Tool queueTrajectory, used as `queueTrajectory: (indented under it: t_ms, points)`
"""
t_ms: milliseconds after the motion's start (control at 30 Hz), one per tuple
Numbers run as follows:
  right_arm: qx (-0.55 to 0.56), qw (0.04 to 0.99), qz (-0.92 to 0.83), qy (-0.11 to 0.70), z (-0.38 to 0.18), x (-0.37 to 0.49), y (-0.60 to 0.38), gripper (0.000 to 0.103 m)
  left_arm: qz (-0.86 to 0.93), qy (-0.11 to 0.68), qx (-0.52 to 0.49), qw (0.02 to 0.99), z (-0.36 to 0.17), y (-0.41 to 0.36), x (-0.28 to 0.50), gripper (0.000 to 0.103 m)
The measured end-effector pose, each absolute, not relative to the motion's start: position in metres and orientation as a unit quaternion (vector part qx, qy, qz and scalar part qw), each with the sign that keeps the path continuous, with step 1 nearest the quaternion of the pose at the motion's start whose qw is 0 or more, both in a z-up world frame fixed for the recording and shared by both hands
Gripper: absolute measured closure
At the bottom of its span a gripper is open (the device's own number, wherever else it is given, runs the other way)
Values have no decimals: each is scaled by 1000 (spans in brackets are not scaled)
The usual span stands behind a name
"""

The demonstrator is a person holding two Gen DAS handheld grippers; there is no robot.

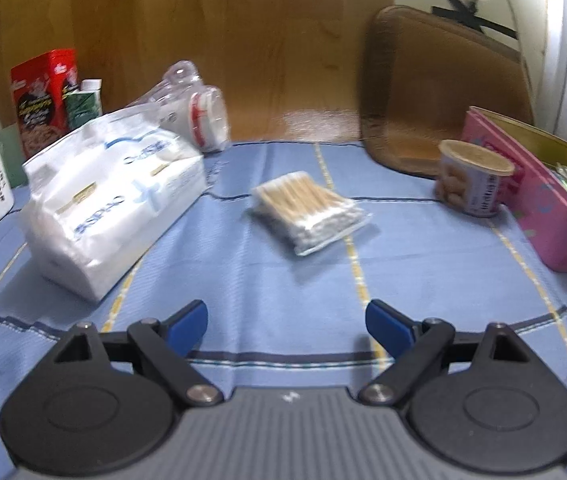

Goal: Organize soft objects

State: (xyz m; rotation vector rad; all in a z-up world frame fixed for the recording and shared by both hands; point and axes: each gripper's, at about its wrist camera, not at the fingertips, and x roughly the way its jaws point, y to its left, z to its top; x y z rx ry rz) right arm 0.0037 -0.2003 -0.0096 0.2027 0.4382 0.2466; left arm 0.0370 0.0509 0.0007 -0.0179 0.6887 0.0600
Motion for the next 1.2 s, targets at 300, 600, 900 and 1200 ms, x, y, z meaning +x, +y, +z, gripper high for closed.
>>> queueTrajectory:
  t_ms: [300, 600, 900, 1200]
  points:
    - [75, 957, 151, 237, -16, 9, -173, 35, 65, 336, -16, 939, -4, 77, 41, 13]
    - [47, 949, 175, 258, -23, 19, -152, 35, 102, 319, 2, 942, -3, 96, 43, 12]
    - [11, 944, 204, 260, -21, 45, -126, 34, 112, 318, -39, 941, -2, 123, 44, 12]
    - [-17, 946, 244, 215, -7, 95, -89, 23, 108, 278, -69, 952, 2, 128, 32, 9]
